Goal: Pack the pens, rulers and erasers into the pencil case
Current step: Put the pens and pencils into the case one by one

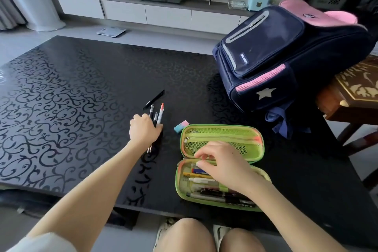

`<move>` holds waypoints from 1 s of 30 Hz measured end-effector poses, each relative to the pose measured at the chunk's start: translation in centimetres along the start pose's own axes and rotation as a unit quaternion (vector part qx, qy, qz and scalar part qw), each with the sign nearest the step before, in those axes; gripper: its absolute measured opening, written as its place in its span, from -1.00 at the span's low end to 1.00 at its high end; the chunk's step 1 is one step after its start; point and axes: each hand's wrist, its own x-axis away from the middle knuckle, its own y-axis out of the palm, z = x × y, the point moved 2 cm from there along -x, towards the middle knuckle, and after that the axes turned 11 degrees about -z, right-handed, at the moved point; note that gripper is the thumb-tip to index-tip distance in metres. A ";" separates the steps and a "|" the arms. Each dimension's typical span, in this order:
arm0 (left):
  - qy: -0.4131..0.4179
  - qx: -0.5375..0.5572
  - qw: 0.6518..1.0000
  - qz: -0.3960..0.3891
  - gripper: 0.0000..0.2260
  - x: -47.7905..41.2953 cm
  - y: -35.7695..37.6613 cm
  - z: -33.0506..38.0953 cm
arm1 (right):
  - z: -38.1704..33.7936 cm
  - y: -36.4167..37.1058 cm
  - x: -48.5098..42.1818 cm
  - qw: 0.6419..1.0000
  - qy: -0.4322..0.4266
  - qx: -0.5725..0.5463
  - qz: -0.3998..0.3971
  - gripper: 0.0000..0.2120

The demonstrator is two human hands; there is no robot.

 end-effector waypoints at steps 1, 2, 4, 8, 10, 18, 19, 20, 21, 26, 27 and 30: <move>0.002 -0.007 1.000 -0.009 -0.58 -0.4 0.0 0.3 | 0.0 0.1 0.0 1.000 -0.001 0.004 0.000 -0.82; 0.004 -0.012 1.000 -0.018 -0.63 -0.6 0.0 0.5 | 0.0 0.1 0.0 1.000 -0.001 0.009 -0.001 -0.82; 0.002 -0.018 0.999 -0.031 -0.75 -0.8 0.1 0.7 | 0.2 0.2 0.2 1.000 0.002 0.012 -0.004 -0.82; -0.007 -0.084 0.995 -0.055 -0.85 0.4 0.6 0.6 | 0.7 0.7 1.0 1.000 0.003 0.020 -0.007 -0.81; -0.002 -0.110 0.992 -0.061 -0.82 1.2 0.5 0.6 | 0.9 0.9 1.6 1.000 0.005 0.027 -0.009 -0.80; 0.158 -0.021 0.982 -0.105 -0.76 4.5 -1.7 1.5 | 2.1 -0.1 4.1 0.997 0.041 0.028 0.061 -0.67; 0.205 -0.017 0.972 -0.112 -0.72 6.0 -2.0 2.5 | 2.2 -0.5 4.3 0.994 0.043 0.038 0.091 -0.59; 0.251 -0.025 0.960 -0.123 -0.73 7.5 -2.1 3.7 | 2.4 -0.9 4.4 0.990 0.043 0.058 0.119 -0.51; 0.293 -0.037 0.946 -0.136 -0.77 9.2 -1.9 4.8 | 2.6 -1.2 4.4 0.986 0.039 0.083 0.141 -0.46; 0.387 -0.083 0.897 -0.197 -0.84 14.0 1.8 8.2 | 4.5 -2.2 5.7 0.983 0.077 0.109 0.124 -0.56; 0.400 -0.103 0.890 -0.192 -0.85 14.3 2.5 8.6 | 5.0 -2.3 6.2 0.983 0.087 0.113 0.119 -0.64; 0.412 -0.185 0.874 -0.178 -0.92 14.9 4.2 9.1 | 6.3 -1.9 7.4 0.983 0.104 0.130 0.081 -0.82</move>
